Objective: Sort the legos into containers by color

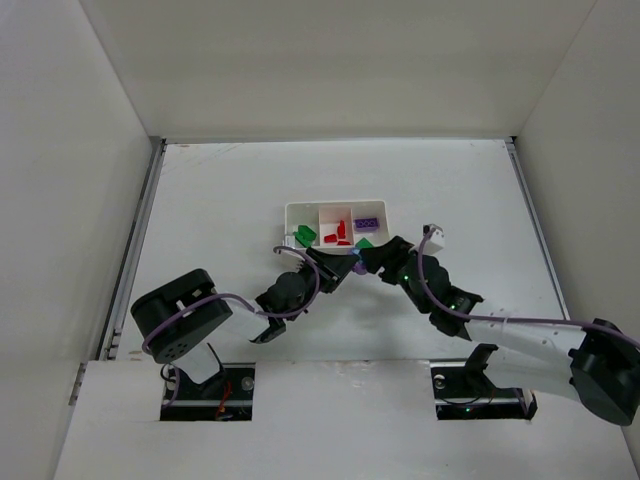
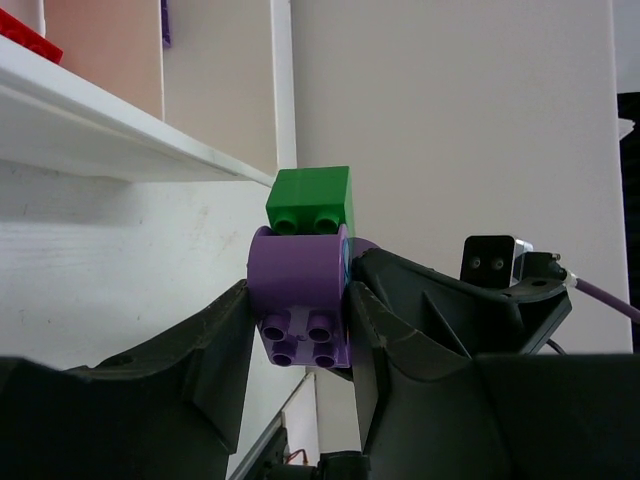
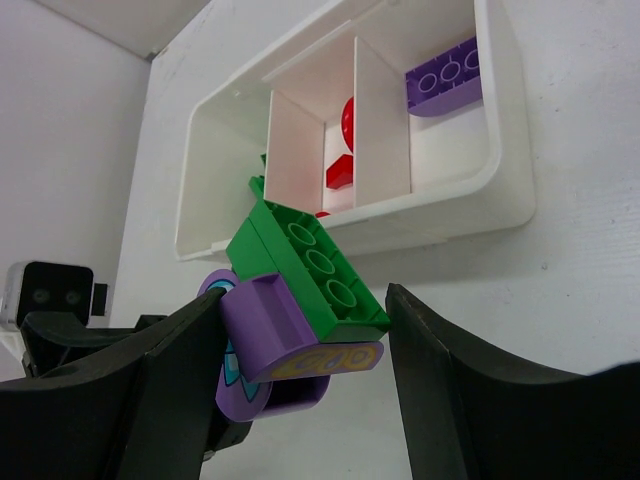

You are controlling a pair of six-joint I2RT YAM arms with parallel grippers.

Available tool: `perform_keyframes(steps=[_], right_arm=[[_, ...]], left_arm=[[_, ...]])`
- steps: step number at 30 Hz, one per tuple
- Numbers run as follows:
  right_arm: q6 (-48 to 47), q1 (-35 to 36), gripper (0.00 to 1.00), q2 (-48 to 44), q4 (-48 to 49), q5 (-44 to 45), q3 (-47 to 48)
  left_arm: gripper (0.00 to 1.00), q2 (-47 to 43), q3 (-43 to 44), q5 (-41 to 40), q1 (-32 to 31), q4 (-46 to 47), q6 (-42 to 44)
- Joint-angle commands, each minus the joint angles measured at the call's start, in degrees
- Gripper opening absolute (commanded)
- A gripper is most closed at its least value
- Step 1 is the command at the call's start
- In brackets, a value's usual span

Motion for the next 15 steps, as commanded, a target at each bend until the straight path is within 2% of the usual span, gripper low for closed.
perform_keyframes(steps=[1, 6, 15], right_arm=[[0.5, 0.6, 0.56, -1.5, 4.3, 0.1, 1.3], [-0.9, -2.3, 0.55, -2.9, 4.3, -0.5, 0.3], [-4.7, -5.1, 0.54, -5.4, 3.9, -0.6, 0.1]], left_arm=[[0.26, -0.9, 1.5, 1.4, -0.3, 12.0, 1.4], [0.21, -3.0, -0.1, 2.5, -0.3, 11.9, 1.4], [0.19, -5.2, -0.9, 6.4, 0.1, 12.0, 0.1]])
